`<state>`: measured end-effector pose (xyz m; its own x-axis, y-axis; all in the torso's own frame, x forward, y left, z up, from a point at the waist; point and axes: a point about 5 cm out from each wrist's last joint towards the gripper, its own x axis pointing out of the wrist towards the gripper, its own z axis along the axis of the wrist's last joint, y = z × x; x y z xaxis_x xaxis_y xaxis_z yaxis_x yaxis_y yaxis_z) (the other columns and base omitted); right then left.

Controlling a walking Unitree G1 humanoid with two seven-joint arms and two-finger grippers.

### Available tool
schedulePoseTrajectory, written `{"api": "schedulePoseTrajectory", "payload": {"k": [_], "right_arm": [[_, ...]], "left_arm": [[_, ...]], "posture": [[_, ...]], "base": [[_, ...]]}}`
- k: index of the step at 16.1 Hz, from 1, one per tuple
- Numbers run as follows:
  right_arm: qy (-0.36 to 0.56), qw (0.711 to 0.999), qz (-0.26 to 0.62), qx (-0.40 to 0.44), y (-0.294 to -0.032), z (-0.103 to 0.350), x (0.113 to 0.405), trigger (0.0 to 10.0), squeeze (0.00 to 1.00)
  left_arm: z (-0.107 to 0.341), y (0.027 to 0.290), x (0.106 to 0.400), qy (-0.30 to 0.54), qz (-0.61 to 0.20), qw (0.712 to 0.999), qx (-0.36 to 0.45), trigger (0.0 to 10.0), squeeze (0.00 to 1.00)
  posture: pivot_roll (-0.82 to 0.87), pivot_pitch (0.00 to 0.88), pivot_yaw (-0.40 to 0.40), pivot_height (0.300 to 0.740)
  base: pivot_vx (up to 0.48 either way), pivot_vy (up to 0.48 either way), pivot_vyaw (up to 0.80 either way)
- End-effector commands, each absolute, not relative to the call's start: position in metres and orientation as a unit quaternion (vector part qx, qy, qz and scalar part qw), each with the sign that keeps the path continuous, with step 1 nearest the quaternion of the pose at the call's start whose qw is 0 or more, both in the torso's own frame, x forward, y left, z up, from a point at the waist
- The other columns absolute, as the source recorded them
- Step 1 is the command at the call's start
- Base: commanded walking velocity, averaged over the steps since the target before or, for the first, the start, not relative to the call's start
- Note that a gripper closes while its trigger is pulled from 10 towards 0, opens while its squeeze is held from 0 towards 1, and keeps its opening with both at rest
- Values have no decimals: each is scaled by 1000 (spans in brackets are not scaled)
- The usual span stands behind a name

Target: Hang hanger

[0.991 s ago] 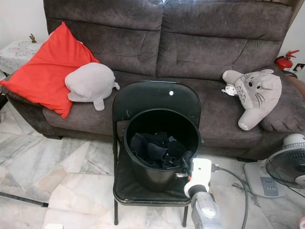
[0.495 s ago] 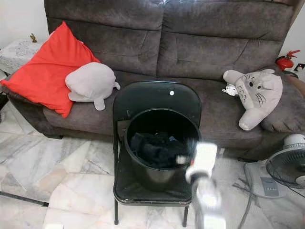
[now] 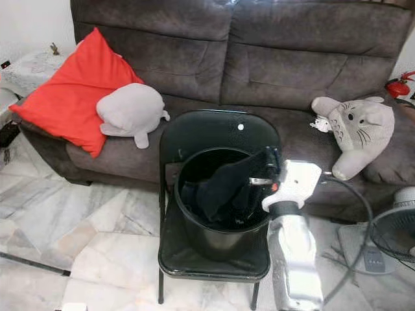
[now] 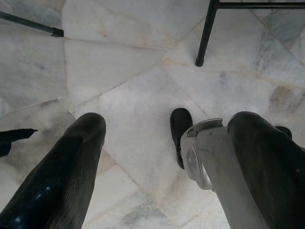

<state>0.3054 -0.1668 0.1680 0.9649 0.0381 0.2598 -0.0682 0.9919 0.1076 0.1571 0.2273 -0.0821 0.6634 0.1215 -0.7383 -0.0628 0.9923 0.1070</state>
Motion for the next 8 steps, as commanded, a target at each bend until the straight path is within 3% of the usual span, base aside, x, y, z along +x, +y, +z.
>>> {"api": "schedulePoseTrajectory", "payload": {"k": [1, 3, 8], "right_arm": [[-142, 988, 16, 60, -173, 178, 298, 0, 0], [-138, 989, 1, 46, -183, 184, 286, 0, 0], [-10, 998, -16, -68, -215, 161, 267, 0, 0]], "left_arm": [[-87, 227, 148, 426, 50, 903, 37, 10000, 0], [-87, 227, 149, 426, 51, 902, 37, 10000, 0], [-86, 227, 150, 426, 49, 903, 37, 10000, 0]], "posture": [[-49, 116, -26, 740], [-57, 121, -26, 740], [-75, 124, -24, 740]], "base": [[0, 0, 0], [0, 0, 0], [0, 0, 0]]}}
